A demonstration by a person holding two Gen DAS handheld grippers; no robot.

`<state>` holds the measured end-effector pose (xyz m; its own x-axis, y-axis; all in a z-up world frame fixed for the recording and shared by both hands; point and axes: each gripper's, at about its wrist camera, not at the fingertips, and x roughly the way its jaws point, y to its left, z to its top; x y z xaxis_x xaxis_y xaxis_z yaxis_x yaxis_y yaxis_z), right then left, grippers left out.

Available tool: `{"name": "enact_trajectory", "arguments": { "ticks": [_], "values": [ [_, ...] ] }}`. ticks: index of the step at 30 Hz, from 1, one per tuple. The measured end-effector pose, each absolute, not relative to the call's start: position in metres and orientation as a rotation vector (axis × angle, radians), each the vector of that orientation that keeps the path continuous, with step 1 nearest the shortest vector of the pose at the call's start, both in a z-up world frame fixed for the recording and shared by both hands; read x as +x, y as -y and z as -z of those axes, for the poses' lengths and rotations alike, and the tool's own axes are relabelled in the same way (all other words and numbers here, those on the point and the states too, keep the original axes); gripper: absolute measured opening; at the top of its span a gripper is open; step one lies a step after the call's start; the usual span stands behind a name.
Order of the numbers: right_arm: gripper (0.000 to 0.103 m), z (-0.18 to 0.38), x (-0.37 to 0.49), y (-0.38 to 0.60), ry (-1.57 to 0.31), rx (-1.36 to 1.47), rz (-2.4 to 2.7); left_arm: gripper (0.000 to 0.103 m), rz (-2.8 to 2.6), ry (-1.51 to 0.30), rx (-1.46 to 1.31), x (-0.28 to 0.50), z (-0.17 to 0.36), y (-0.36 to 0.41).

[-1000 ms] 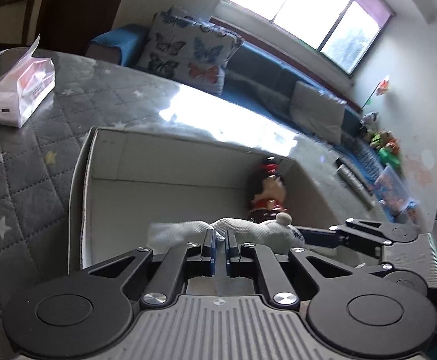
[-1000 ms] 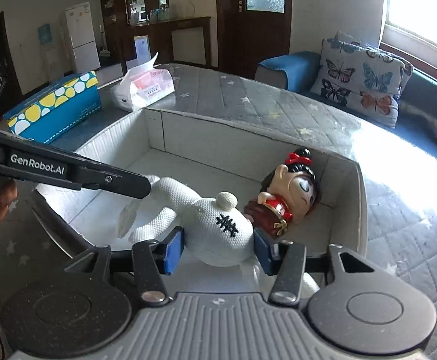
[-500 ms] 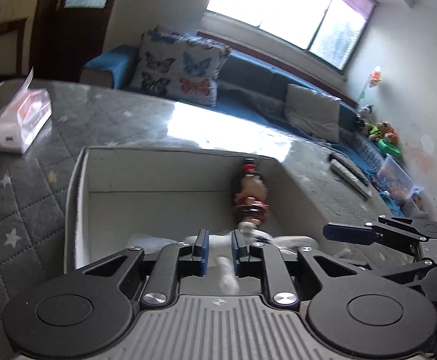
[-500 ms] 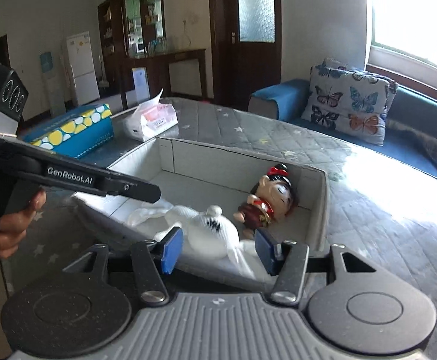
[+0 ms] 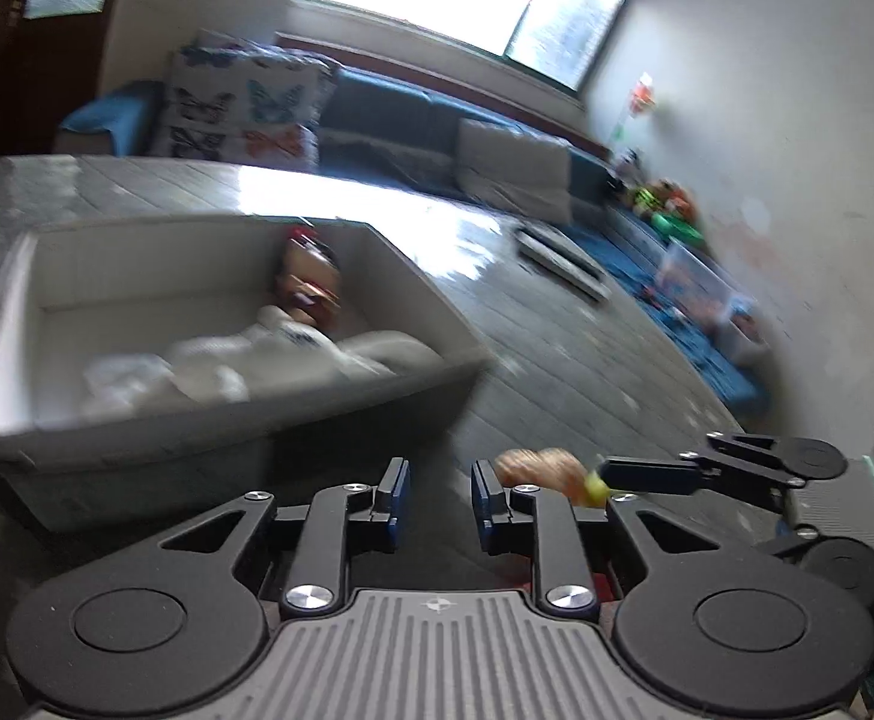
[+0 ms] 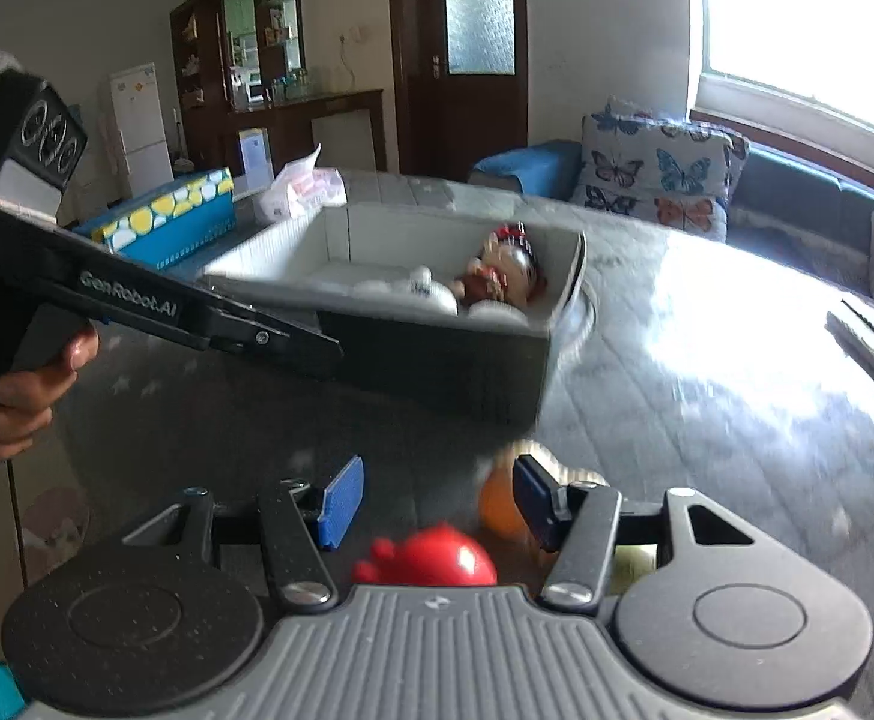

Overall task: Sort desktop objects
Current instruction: 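Move the left tool to the round red toy and grasp it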

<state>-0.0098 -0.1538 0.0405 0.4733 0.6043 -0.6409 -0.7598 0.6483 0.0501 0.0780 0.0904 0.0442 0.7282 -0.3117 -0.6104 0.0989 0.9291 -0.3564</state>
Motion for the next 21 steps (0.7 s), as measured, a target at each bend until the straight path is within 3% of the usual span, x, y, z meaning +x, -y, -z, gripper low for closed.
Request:
{"name": "enact_trajectory", "arguments": {
  "ticks": [21],
  "values": [
    [0.057, -0.001, -0.023, 0.181, -0.757, -0.182, -0.811, 0.030, 0.403, -0.847, -0.253, 0.086, -0.012, -0.028]
  ]
}}
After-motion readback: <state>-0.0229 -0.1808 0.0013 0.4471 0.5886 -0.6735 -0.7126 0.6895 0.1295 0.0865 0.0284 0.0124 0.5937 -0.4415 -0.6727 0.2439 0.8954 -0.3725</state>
